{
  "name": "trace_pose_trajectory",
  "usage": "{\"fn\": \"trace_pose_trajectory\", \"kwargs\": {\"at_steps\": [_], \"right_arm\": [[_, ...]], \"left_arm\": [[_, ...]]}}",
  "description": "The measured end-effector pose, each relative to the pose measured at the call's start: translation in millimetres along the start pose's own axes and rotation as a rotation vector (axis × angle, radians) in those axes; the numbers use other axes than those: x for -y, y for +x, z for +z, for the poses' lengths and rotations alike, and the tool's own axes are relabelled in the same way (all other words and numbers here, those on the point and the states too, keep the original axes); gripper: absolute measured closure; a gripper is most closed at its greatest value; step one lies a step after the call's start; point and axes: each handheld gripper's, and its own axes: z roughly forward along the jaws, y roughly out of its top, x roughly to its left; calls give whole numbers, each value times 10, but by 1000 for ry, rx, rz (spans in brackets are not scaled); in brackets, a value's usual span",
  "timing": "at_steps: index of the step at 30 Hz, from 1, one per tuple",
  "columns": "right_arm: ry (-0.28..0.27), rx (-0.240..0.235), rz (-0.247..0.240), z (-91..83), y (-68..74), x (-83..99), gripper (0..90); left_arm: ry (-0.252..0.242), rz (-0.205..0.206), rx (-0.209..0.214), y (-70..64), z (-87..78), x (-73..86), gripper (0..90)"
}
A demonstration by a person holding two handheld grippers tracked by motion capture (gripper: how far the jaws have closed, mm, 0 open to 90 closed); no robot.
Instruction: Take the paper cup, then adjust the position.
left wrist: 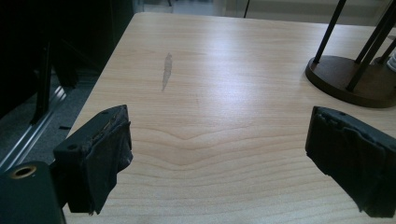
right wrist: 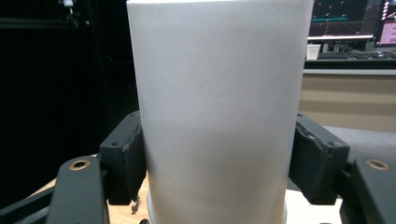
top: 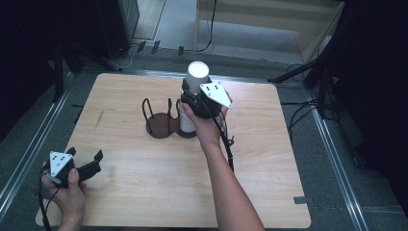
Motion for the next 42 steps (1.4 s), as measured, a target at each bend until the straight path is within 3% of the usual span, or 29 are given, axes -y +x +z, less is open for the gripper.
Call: {"fn": "trace_pose_trajectory", "kwargs": {"at_steps": [6, 12, 19, 26, 32, 37, 42], "right_arm": [[-9, 27, -23, -110, -123, -59, 288], [-12, 34, -16, -241, -279, -69, 290], [-6, 61, -21, -456, -429, -19, 289], [10, 98, -38, -717, -635, 145, 288], [19, 120, -12, -970, -810, 297, 287], [38, 137, -20, -1134, -892, 432, 288], [84, 146, 3, -1259, -959, 568, 288]], "left_arm": [[-2, 9, 6, -10, 2, 0, 72], [-4, -17, -1, 10, 0, 0, 72], [15, 0, 1, 2, 15, -8, 72], [27, 3, 7, 0, 29, -14, 72], [40, -15, 8, 27, 38, -20, 71], [36, -12, -3, 23, 26, -20, 71], [40, 2, -10, 9, 15, -28, 71]]}}
